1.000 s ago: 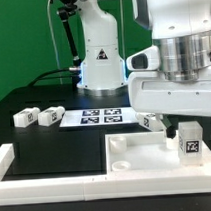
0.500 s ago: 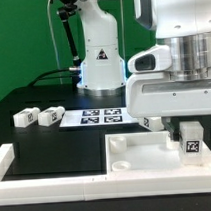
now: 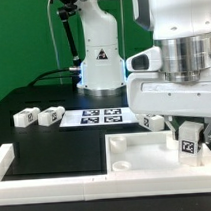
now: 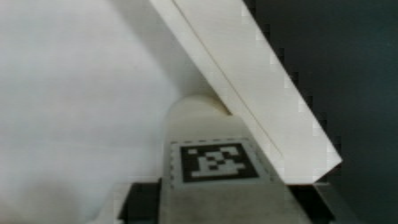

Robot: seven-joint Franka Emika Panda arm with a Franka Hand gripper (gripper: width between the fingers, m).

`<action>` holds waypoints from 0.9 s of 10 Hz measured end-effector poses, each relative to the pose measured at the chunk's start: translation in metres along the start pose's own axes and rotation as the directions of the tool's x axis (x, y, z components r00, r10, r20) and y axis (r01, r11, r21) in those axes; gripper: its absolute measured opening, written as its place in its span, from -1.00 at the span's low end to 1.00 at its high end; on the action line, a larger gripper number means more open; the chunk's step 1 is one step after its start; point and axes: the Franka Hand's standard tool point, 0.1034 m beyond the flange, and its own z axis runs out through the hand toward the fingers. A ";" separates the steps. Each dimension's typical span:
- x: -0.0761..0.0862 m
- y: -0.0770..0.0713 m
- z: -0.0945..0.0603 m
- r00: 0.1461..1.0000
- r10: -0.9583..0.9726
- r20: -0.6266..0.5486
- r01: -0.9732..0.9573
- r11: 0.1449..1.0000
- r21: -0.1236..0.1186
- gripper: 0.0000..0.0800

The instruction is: Assemble square table

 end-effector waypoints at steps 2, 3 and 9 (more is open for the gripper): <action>-0.002 -0.002 0.002 0.934 0.355 0.031 -0.355 0.935 -0.002 -0.26; 0.000 -0.004 0.002 0.866 0.499 0.033 -0.499 0.867 -0.015 -0.27; -0.007 -0.008 0.005 0.822 0.566 0.061 -0.567 0.824 -0.004 0.37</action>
Offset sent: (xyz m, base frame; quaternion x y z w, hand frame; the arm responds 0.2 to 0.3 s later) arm 0.0306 0.0009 0.0017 0.0503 -0.0089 0.4241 0.9042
